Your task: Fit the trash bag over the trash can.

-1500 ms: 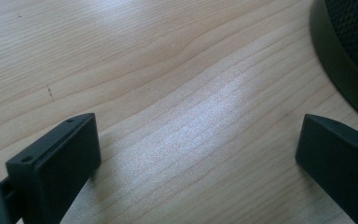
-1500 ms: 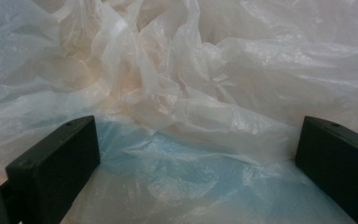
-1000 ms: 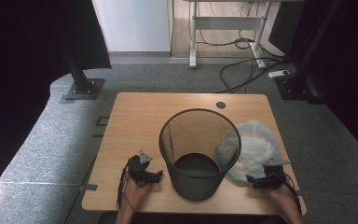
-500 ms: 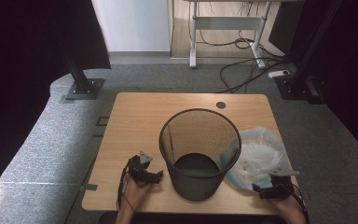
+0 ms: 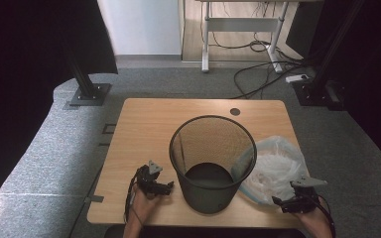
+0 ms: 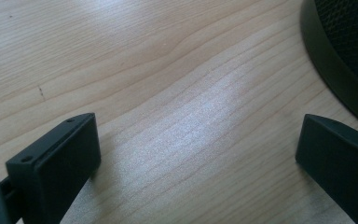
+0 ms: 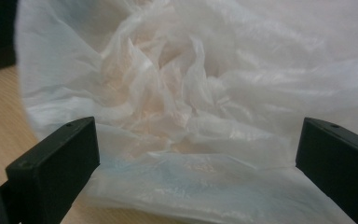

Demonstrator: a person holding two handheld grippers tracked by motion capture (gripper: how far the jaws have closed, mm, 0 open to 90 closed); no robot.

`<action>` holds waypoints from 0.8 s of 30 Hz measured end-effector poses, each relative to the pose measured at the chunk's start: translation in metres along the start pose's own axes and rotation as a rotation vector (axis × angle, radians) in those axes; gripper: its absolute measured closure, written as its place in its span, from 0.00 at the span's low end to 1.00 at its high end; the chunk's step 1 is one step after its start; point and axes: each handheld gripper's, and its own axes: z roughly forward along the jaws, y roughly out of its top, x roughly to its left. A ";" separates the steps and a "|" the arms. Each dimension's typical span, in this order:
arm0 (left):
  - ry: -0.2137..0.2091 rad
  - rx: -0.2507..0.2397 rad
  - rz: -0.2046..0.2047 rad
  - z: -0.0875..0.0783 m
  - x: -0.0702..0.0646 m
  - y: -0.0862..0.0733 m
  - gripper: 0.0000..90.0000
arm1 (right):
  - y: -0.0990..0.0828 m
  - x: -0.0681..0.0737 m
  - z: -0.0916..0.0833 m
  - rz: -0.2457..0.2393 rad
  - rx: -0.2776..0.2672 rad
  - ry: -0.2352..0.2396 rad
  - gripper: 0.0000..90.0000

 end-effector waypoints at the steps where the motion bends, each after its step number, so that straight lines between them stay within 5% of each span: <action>1: 0.000 0.000 0.000 0.000 0.000 0.000 0.00 | 0.003 0.000 -0.003 -0.004 -0.001 -0.001 0.00; 12: -0.001 0.000 0.000 0.000 0.000 0.000 0.00 | 0.055 -0.010 -0.011 -0.041 -0.037 -0.023 0.01; 18: -0.001 0.000 0.000 0.000 0.000 0.000 0.00 | 0.084 -0.022 0.009 -0.054 -0.022 -0.018 0.01; 24: -0.002 0.000 0.001 0.000 0.000 0.000 0.00 | 0.095 -0.032 0.045 -0.079 0.072 -0.047 0.01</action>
